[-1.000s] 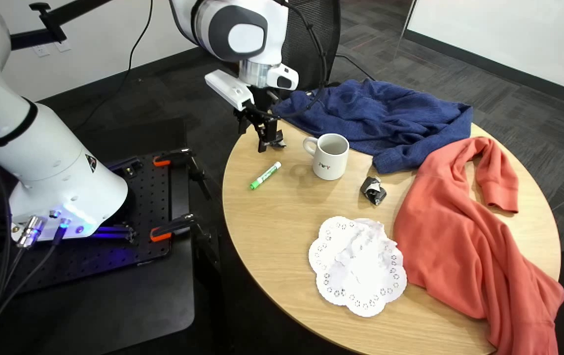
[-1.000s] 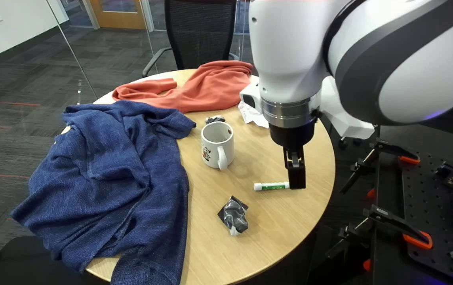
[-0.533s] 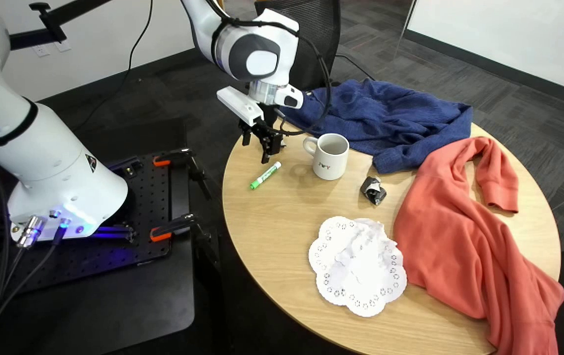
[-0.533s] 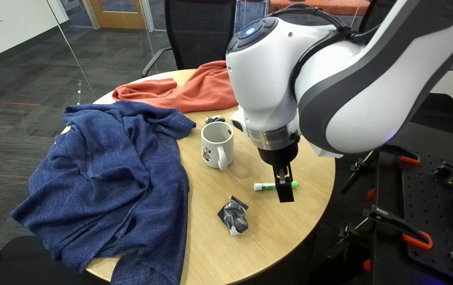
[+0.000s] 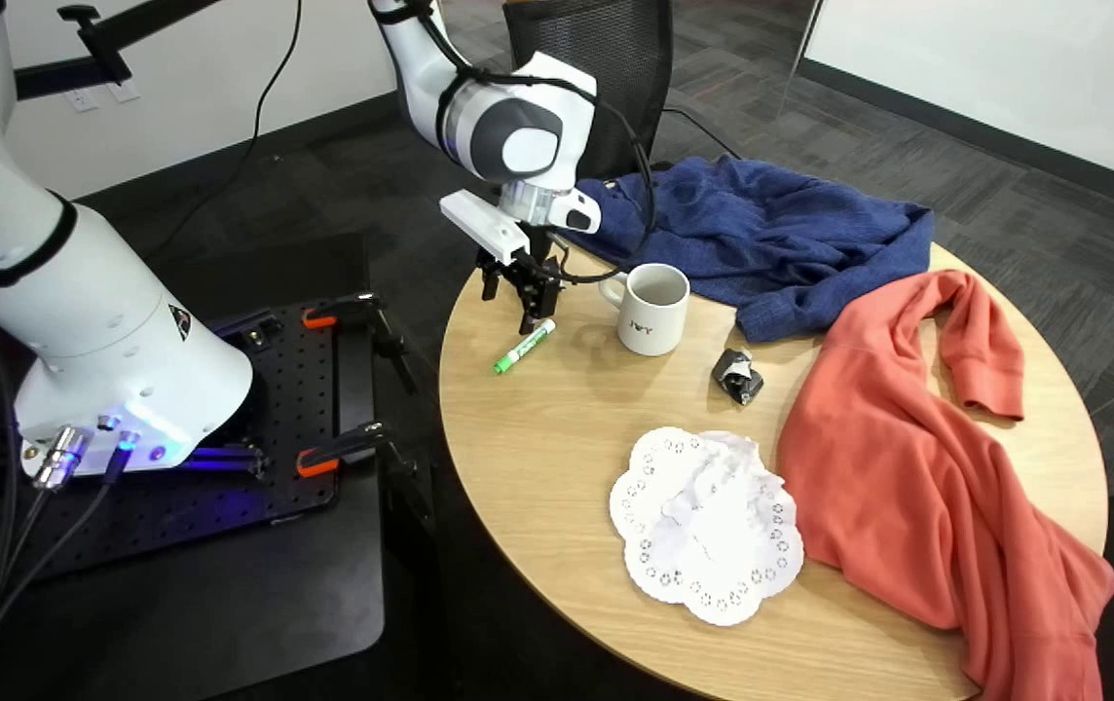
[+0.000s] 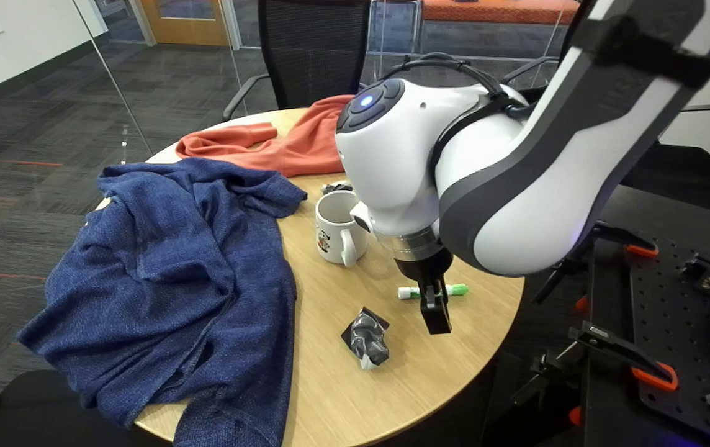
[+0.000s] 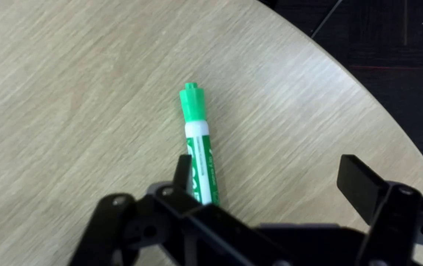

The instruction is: Pick the marker and put it in the cup

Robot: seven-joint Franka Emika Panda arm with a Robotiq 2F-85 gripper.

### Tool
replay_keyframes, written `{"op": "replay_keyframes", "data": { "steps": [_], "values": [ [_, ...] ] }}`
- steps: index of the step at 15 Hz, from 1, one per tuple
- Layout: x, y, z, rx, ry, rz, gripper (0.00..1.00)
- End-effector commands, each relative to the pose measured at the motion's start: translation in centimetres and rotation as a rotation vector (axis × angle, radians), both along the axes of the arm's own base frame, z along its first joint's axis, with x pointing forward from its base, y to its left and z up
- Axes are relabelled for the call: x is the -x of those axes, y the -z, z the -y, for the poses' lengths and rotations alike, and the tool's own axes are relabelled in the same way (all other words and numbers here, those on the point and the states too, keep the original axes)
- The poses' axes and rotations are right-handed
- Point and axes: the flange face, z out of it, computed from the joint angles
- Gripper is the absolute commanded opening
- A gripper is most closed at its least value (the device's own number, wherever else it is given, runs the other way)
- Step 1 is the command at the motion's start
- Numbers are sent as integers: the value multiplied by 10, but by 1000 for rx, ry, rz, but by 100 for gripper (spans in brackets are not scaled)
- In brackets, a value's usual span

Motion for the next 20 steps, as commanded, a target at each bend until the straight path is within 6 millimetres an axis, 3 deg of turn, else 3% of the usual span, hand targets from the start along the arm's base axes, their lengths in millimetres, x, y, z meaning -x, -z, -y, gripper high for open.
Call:
{"op": "replay_keyframes", "data": {
  "steps": [1, 12, 13, 14, 20],
  "values": [
    [-11, 11, 2, 21, 13, 15, 100],
    [-28, 21, 12, 26, 33, 18, 100],
    [-29, 22, 12, 26, 33, 19, 75],
    [-29, 22, 12, 27, 32, 20, 74],
    [-30, 24, 13, 24, 35, 24, 27]
  ]
}}
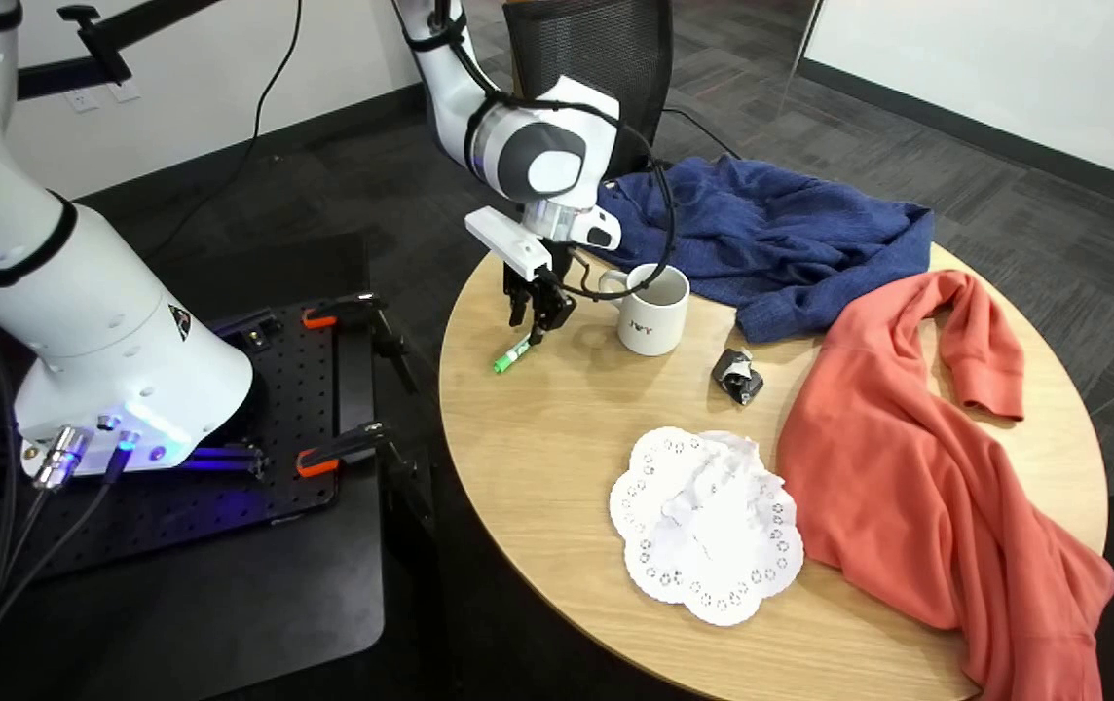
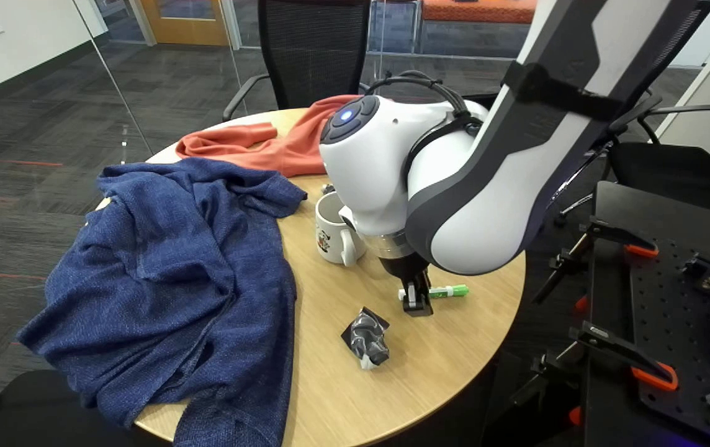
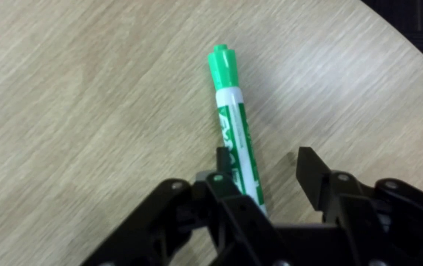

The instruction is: Pick the marker and put it in the cup

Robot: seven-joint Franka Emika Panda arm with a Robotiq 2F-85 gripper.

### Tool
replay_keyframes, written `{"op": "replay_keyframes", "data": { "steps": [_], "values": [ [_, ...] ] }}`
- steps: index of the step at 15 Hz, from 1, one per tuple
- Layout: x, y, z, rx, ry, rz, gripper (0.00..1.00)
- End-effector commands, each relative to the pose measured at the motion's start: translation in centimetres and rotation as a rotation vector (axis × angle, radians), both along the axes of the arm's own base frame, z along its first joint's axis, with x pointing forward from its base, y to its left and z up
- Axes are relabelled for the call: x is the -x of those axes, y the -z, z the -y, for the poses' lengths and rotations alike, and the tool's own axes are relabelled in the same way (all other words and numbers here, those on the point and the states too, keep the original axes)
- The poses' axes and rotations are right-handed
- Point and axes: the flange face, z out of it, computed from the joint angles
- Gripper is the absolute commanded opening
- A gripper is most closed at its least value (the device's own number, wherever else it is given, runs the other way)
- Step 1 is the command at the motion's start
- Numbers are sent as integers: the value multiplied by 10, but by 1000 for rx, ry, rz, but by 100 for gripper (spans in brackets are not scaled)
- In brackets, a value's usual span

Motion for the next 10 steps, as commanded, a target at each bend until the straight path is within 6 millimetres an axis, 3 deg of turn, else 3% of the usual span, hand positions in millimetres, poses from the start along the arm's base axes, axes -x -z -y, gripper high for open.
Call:
{"op": "replay_keyframes", "data": {
  "steps": [1, 4, 7, 10],
  "values": [
    [-5, 0, 2, 10, 9, 17, 20],
    [-5, -3, 1, 9, 12, 19, 0],
    [-3, -18, 2, 4, 22, 39, 5],
    [-1, -51, 9, -13, 56, 93, 5]
  ]
}}
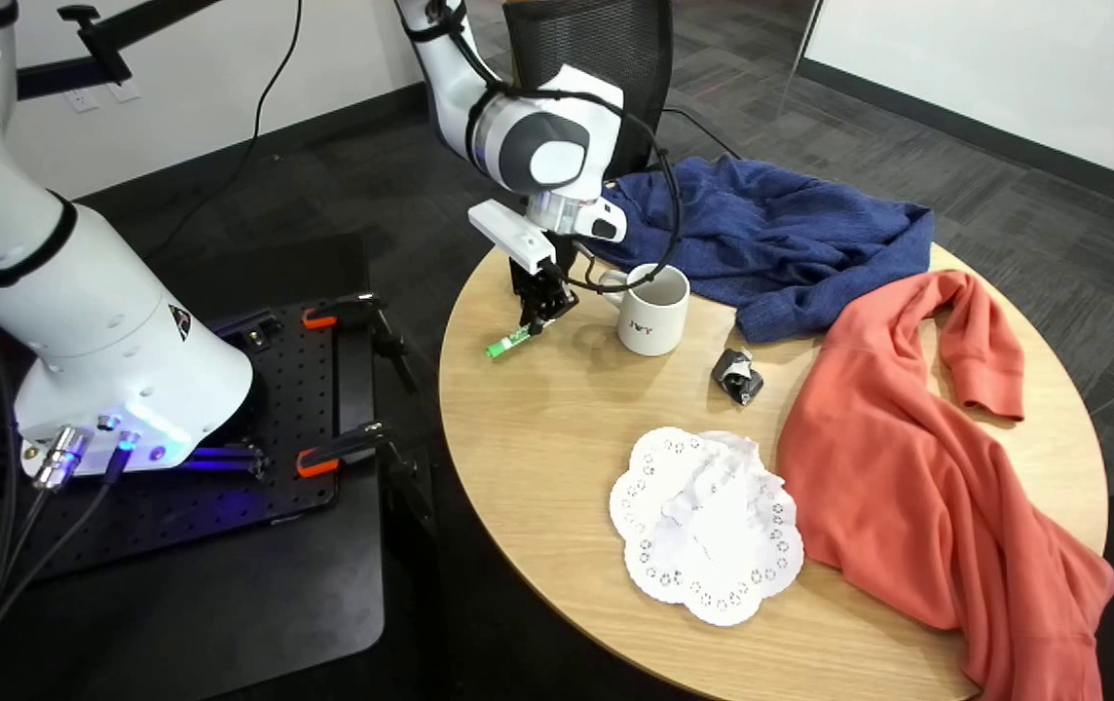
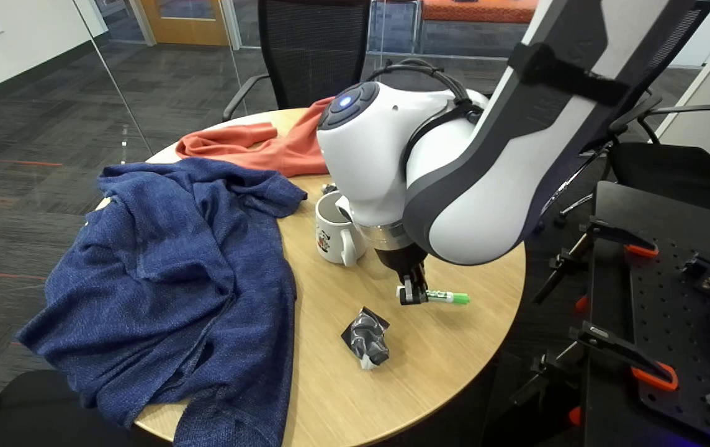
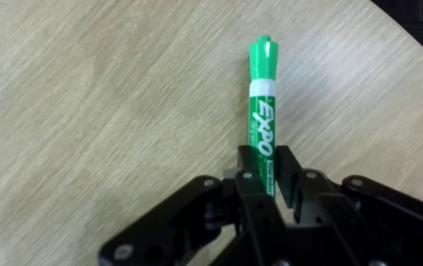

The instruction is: Pick the marker and put it in the cup

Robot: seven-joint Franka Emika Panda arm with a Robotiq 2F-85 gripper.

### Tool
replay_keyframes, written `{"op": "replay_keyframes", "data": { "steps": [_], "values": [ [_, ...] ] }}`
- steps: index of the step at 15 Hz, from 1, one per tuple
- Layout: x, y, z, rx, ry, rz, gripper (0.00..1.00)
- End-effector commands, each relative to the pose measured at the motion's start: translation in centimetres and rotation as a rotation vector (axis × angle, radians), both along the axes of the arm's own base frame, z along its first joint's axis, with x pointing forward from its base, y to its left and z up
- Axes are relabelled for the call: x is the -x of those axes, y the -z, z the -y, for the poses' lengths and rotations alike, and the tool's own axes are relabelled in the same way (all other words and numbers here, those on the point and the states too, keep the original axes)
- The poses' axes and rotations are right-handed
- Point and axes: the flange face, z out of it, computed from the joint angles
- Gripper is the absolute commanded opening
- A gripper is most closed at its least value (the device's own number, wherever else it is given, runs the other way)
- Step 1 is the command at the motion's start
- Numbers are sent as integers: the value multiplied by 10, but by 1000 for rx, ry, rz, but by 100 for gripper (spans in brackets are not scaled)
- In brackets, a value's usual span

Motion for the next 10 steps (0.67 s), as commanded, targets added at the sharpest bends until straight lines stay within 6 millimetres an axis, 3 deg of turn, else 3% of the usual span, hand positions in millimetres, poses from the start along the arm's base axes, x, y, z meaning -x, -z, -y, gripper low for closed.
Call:
{"op": "replay_keyframes", "data": {
  "steps": [1, 10],
  "values": [
    [5, -49, 10, -16, 54, 91, 5],
    [4, -169, 25, -78, 159, 382, 5]
  ]
}}
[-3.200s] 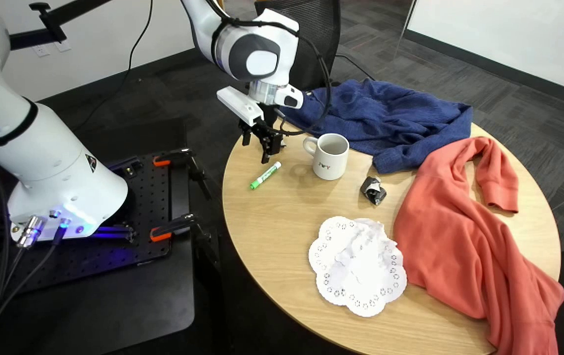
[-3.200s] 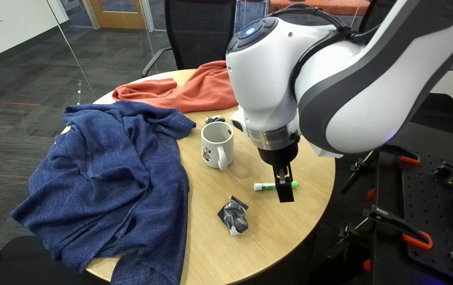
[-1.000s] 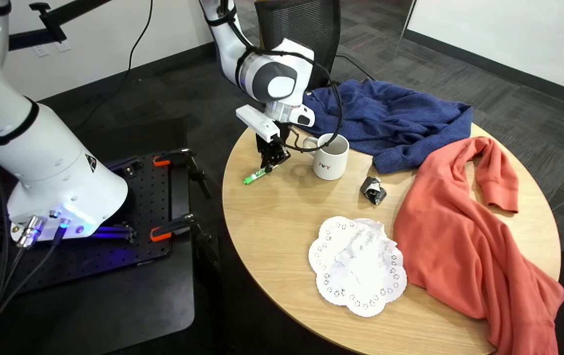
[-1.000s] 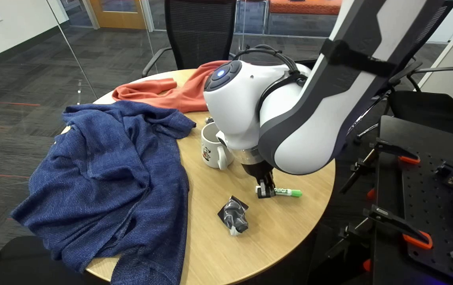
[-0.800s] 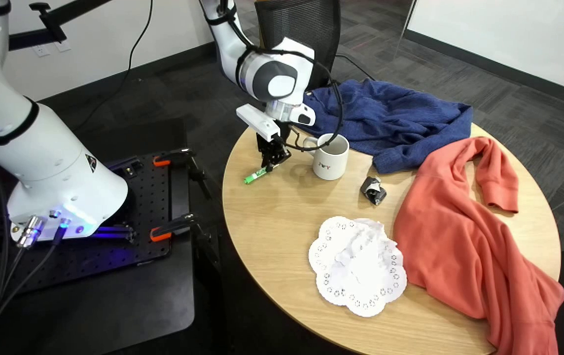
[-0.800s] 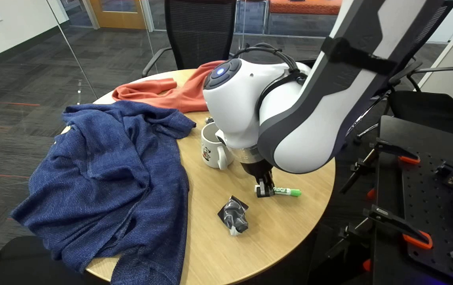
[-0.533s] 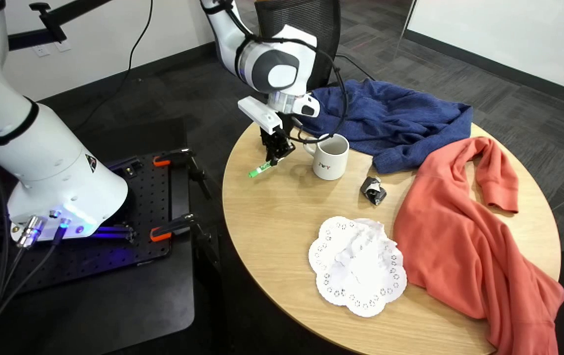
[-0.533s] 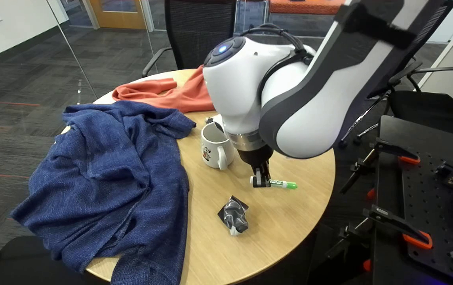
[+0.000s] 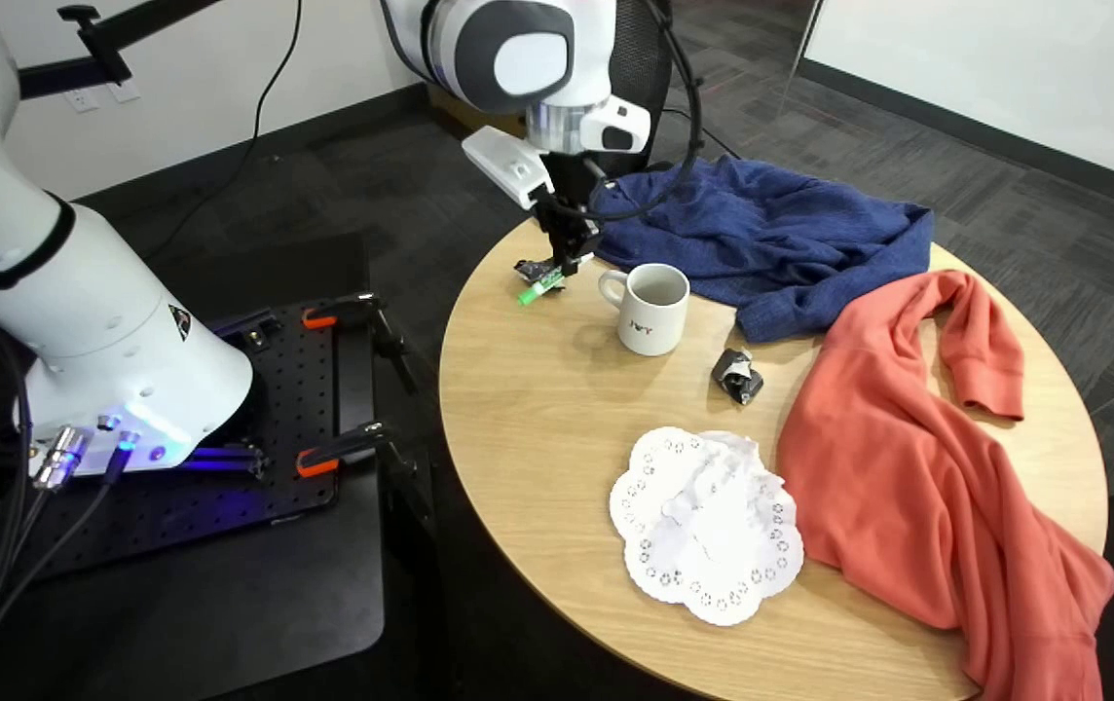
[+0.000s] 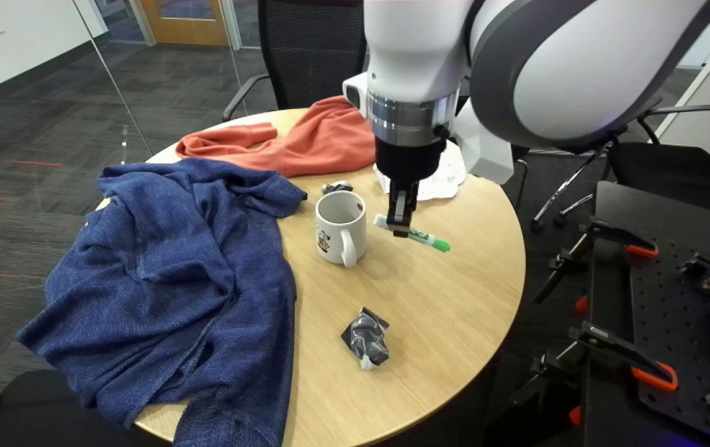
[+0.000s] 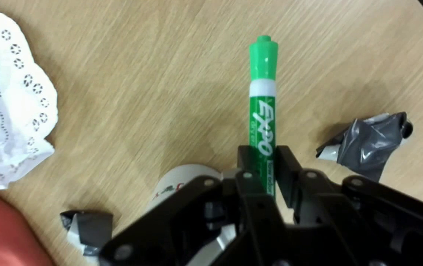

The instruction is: Pick the marker and put it in the cup

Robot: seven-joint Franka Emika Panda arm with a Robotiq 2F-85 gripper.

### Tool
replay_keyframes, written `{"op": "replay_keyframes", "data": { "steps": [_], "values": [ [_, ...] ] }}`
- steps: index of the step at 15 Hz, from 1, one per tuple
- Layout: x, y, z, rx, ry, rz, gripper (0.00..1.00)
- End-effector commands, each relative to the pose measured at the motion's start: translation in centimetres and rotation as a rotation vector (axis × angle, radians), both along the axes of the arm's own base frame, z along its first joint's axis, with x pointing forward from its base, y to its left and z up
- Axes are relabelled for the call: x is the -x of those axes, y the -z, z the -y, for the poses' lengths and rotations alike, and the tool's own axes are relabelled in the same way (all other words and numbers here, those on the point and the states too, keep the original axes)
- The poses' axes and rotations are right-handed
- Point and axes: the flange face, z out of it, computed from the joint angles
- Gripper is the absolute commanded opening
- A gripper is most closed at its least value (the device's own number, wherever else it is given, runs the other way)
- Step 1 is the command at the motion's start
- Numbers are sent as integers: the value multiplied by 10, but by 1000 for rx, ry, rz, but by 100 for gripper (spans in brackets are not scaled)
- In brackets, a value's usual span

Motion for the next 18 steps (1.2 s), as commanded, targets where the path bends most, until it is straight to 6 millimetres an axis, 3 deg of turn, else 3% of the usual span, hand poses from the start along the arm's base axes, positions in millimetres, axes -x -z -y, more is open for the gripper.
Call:
{"op": "replay_keyframes", "data": {
  "steps": [1, 6, 9, 18],
  "values": [
    [10, -50, 4, -36, 68, 120, 5],
    [4, -99, 1, -58, 143, 250, 5],
    [-6, -109, 3, -61, 186, 317, 5],
    [-28, -85, 21, -32, 303, 491, 5]
  ]
}}
